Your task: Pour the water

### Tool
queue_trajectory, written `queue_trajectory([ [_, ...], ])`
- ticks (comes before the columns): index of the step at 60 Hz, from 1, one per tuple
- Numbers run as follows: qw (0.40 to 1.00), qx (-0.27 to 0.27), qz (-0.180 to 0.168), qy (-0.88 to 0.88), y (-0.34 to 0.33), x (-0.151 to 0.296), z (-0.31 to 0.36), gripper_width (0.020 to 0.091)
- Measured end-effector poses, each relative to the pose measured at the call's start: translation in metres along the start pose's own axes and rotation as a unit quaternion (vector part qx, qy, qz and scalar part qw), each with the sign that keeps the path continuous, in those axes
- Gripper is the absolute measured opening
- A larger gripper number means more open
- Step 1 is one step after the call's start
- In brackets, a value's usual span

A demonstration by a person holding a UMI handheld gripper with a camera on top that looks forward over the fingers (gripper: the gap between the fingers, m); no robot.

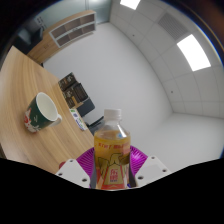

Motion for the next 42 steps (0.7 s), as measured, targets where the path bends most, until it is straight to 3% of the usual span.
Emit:
queue_trajectory([
  [10, 0.955, 0.034, -0.041, -0.291, 0.021, 0.048, 0.040, 0.0451],
  [22, 0.848, 0.048, -0.069, -0.523, 0.015, 0.057, 0.057, 0.0452],
  [35, 0.820, 0.044, -0.074, -0.566, 0.025, 0.068, 0.056, 0.0452],
  [42, 0.859, 0.040, -0.069, -0.506, 0.033, 0.072, 0.037, 0.0452],
])
Point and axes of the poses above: the point between the fingertips, and its own axes, seen from behind it with the camera up: z to the left, x up, y forward, the way the camera looks, the point moved 2 cm from there along -y, backward, against the way the camera looks, and after that the axes turned 3 degrees about -z, right-handed, at the moved point
